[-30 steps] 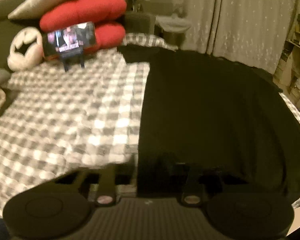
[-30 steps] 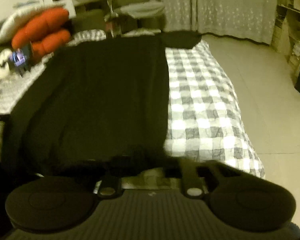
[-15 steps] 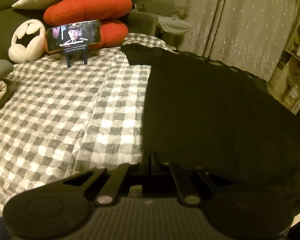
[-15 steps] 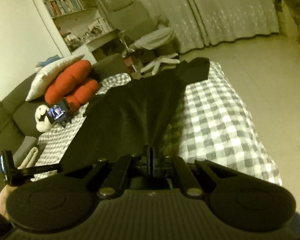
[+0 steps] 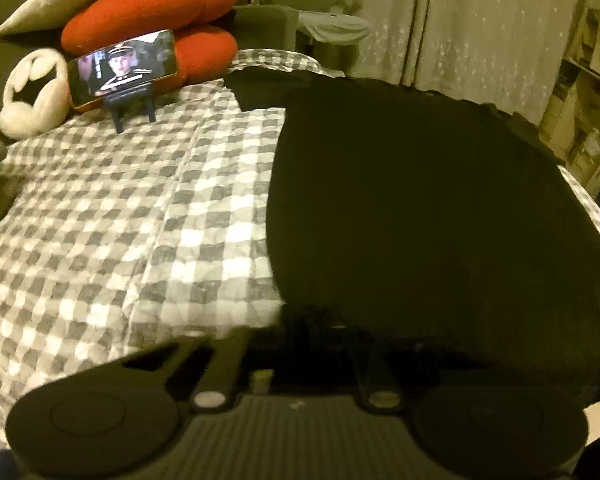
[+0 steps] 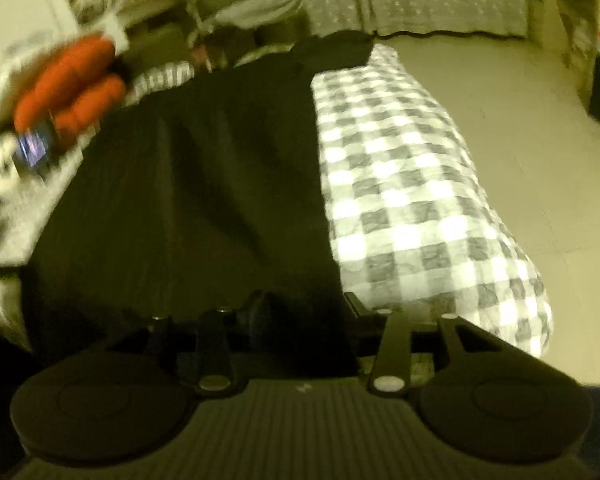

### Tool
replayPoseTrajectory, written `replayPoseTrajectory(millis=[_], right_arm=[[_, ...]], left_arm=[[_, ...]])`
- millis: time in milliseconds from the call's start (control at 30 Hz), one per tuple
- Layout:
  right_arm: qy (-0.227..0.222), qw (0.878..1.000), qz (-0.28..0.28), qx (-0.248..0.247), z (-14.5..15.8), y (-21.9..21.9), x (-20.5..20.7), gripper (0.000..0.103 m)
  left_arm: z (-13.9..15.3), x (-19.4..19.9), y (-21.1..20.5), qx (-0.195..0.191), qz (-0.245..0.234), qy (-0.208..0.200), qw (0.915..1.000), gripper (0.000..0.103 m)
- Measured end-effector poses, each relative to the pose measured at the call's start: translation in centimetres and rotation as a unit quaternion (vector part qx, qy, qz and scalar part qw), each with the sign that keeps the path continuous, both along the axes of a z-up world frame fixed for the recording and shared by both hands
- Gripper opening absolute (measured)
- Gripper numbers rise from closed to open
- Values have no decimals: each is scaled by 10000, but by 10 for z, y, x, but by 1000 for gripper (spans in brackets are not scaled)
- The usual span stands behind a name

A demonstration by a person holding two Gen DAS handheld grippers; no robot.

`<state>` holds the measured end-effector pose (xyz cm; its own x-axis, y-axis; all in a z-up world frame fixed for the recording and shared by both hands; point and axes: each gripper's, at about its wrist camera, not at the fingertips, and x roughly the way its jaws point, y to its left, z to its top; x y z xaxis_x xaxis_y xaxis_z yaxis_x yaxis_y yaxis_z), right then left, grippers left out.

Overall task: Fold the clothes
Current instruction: 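Smooth the black garment flat on the bedspread with both grippers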

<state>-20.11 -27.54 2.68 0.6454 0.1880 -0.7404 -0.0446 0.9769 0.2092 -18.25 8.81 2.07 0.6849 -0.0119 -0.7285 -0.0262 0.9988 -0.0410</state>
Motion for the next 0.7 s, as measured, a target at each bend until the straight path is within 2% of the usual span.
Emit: replayPoseTrajectory(millis=[33,67,133,200,267,333,400,433,467,500,533,567,633,667,700], right_arm=[[56,9998,21,-177,-2,5,2,2],[15,9998,25,-177,-1,4,0,1],[-146,9998,-120,15,7,-6,-9,0],[-419,9978,-437,280,22,-25,-25,0],[-519,9964,-659,134,28,-34,-30,0],[-407,9963,-751,-83,24,-38,-27,0],[-307,9975,-627,73,18,-37,-27,6],[-334,9982,-464,202,16,-33,-29,12],[-321,9984,-385,243,15,-30,-29,18],[-310,9987,-309,276,14,-26,-28,24],[-321,9989,-255,211,13,-20,-26,43],[-332,9991,-201,146,13,-15,-24,48],[-331,9994,-103,6,10,-6,-18,48],[-250,9996,-112,-91,8,-3,-12,31],[-169,9996,-120,-188,6,0,-7,0]], left_arm=[[1,-1,1,-36,-22,19,10000,3],[3,-1,2,-76,-42,38,10000,3],[16,-10,12,-459,-20,21,9989,3],[33,-21,19,-474,-69,-261,9985,3],[34,-20,22,-412,-79,-270,9988,3],[22,-11,23,-468,-76,46,9989,4],[14,-9,25,-545,-11,179,9984,7],[15,-9,25,-519,11,146,9985,12],[15,-10,25,-494,32,113,9987,22],[15,-11,25,-468,53,81,9989,28],[16,-11,24,-406,39,51,9992,34],[16,-11,23,-332,17,34,9994,34],[17,-11,25,-287,94,10,9995,34],[19,-10,28,-298,179,-9,9994,32],[21,-10,32,-318,304,-61,9990,31]])
